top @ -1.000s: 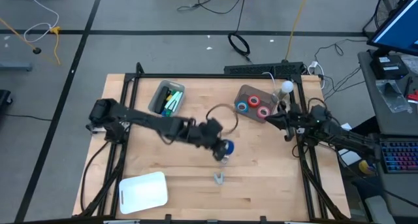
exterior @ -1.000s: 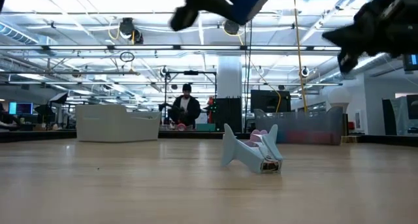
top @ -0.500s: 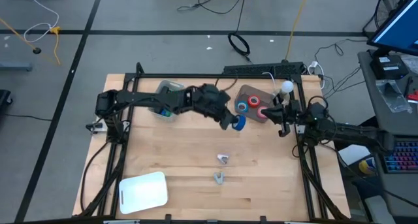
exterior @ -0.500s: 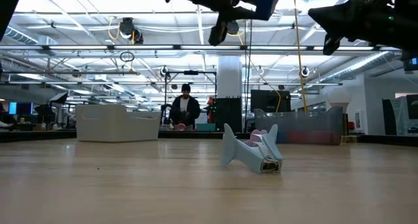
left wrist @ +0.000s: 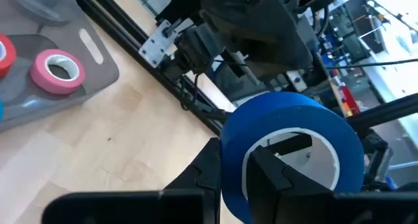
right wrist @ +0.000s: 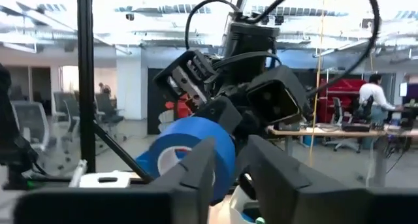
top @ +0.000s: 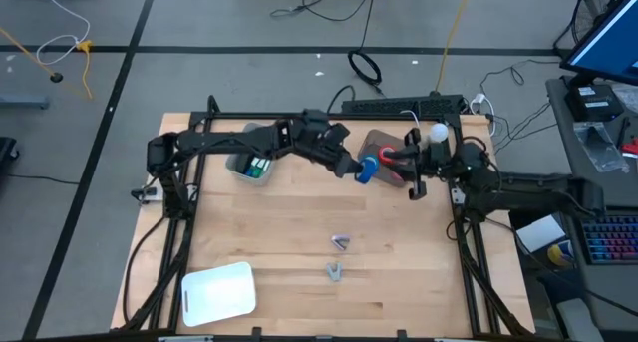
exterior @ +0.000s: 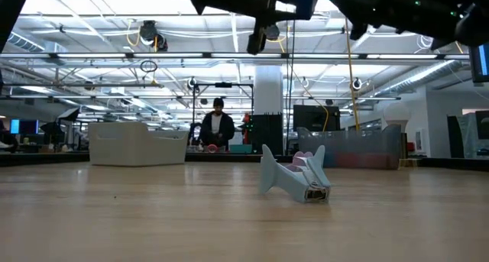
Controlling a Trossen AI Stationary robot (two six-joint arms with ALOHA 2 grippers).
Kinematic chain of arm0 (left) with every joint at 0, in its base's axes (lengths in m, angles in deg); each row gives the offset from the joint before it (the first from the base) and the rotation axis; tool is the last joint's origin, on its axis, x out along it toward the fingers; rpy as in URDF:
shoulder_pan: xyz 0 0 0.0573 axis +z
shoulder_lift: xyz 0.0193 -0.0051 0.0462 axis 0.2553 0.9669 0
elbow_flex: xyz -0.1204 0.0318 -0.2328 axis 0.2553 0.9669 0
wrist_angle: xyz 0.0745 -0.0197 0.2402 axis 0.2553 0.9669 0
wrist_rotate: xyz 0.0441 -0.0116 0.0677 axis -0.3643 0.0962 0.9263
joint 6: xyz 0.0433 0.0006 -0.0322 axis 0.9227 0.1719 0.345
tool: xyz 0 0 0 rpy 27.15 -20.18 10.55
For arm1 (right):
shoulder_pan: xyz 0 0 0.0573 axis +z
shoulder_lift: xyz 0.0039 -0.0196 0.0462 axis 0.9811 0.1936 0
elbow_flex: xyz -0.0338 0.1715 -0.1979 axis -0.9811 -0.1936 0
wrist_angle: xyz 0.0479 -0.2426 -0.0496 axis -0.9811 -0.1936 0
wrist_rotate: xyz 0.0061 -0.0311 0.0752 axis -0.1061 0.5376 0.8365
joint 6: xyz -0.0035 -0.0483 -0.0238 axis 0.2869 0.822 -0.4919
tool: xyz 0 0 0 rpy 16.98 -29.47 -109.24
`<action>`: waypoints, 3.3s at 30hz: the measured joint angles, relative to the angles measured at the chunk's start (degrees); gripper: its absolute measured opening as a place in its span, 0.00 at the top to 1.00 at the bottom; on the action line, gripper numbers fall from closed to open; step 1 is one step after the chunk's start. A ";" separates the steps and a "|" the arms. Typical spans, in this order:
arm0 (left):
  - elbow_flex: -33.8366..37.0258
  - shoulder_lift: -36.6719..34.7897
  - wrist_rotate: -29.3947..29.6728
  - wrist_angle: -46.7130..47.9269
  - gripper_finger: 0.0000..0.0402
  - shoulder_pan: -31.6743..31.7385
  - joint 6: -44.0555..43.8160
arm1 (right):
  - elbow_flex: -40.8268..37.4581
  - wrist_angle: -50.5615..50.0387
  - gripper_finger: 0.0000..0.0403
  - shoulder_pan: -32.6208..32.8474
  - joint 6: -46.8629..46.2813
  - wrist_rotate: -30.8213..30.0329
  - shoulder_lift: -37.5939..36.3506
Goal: Pick and place Stapler, Stapler remover, tape
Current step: Put the blue tape into the black bin
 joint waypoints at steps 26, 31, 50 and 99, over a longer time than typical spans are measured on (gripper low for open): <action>0.00 0.00 -3.86 -1.56 0.90 1.12 -7.93 | 9.79 -3.45 0.57 6.82 12.68 -8.00 13.20; -0.02 0.00 -3.83 0.60 0.87 1.09 -7.08 | 9.87 -3.95 0.60 7.04 12.89 -7.96 13.01; -0.12 -0.07 -3.71 2.47 0.87 1.35 -3.43 | 9.85 -5.92 0.88 6.97 10.03 -8.48 11.40; 0.02 0.02 23.07 33.09 0.38 8.22 22.61 | 9.85 -51.43 0.91 -11.50 16.27 -28.48 16.73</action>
